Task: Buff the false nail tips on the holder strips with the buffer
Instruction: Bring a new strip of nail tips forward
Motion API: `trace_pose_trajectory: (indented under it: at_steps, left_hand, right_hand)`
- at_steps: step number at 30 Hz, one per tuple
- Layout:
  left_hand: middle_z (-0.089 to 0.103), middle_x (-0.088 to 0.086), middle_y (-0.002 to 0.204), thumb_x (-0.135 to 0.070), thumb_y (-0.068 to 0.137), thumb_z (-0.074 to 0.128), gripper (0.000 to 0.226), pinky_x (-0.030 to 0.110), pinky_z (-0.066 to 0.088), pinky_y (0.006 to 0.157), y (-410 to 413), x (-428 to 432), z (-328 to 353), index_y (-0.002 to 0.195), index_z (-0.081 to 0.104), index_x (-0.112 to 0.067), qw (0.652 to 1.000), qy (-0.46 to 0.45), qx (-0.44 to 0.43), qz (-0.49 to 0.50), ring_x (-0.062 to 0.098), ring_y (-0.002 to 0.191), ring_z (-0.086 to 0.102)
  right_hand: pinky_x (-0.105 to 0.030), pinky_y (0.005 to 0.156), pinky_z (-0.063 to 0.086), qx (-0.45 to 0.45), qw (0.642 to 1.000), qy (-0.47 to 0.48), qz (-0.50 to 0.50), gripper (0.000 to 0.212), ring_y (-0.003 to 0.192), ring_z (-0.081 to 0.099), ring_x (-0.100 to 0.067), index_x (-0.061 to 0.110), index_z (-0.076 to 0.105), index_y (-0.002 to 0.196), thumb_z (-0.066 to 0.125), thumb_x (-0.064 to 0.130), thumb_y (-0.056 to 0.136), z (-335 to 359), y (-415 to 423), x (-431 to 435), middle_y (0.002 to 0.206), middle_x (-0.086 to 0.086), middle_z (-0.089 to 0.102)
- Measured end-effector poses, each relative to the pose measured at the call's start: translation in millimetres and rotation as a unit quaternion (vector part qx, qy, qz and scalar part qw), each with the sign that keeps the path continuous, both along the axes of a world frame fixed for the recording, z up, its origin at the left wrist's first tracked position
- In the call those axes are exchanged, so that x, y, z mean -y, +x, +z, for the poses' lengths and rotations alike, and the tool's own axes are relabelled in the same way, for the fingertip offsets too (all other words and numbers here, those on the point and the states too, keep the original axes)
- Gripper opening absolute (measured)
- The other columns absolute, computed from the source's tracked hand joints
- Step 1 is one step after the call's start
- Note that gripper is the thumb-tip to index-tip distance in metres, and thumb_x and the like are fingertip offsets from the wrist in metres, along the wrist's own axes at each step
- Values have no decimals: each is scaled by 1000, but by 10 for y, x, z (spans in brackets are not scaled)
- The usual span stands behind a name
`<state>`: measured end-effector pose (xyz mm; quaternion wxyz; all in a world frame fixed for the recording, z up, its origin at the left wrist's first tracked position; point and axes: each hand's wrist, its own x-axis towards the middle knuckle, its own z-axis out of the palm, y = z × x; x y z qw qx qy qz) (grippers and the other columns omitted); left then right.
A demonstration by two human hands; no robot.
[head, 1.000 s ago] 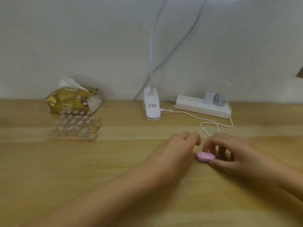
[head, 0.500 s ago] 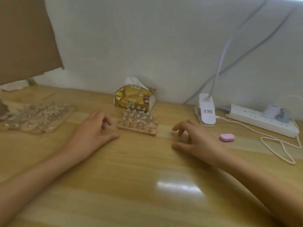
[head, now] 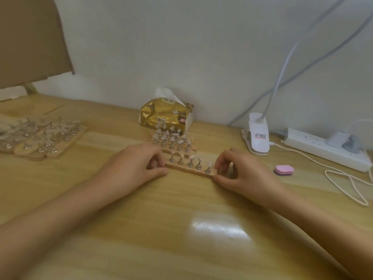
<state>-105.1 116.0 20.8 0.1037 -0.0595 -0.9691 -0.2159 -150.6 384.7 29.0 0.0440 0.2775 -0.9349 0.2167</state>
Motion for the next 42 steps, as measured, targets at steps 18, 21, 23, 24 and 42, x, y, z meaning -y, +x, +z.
trace_pose_trajectory:
  at_steps: [18, 21, 23, 24, 42]
  left_hand:
    - [62, -22, 82, -44, 75, 78, 21, 19, 46, 63, -169, -1280, 127, 86, 61, -37, 971, 41, 104, -213, -5, 72, 55]
    - [61, -26, 87, -39, 75, 80, 21, 19, 48, 65, -170, -1231, 151, 86, 62, -37, 967, 46, 124, -220, -3, 73, 57]
    - [60, -24, 89, -40, 74, 80, 23, 19, 48, 66, -156, -1199, 149, 88, 62, -38, 966, 55, 124, -221, -1, 73, 56]
    - [60, -23, 90, -43, 72, 80, 27, 19, 48, 66, -141, -1197, 142, 90, 61, -39, 966, 64, 120, -221, 0, 73, 56]
    - [73, -9, 80, -22, 77, 81, 13, 13, 46, 61, 89, -1201, 104, 76, 71, -30, 935, 206, 131, -256, 2, 66, 61]
  right_hand:
    - [-8, 74, 42, 42, 983, -148, -97, 26, 83, 54, -7, 42, 64, 116, 65, 40, 90, 87, -24, -1753, 109, 11, 58]
    - [-20, 80, 47, 35, 993, -57, -95, 45, 78, 53, -6, 41, 52, 136, 66, 33, 94, 5, -160, -1611, 120, 12, 50]
    - [-27, 77, 47, 22, 996, -26, -80, 39, 73, 51, -4, 41, 57, 130, 66, 30, 93, 2, -206, -1517, 117, 13, 51]
    - [-27, 75, 46, 9, 997, -16, -77, 32, 73, 50, -5, 41, 61, 122, 67, 28, 93, 3, -215, -1475, 115, 12, 53]
    - [-24, 54, 56, 254, 903, -342, -45, 31, 59, 66, -21, 5, 63, 101, 66, 32, 86, 89, 490, -1296, 73, -14, 72]
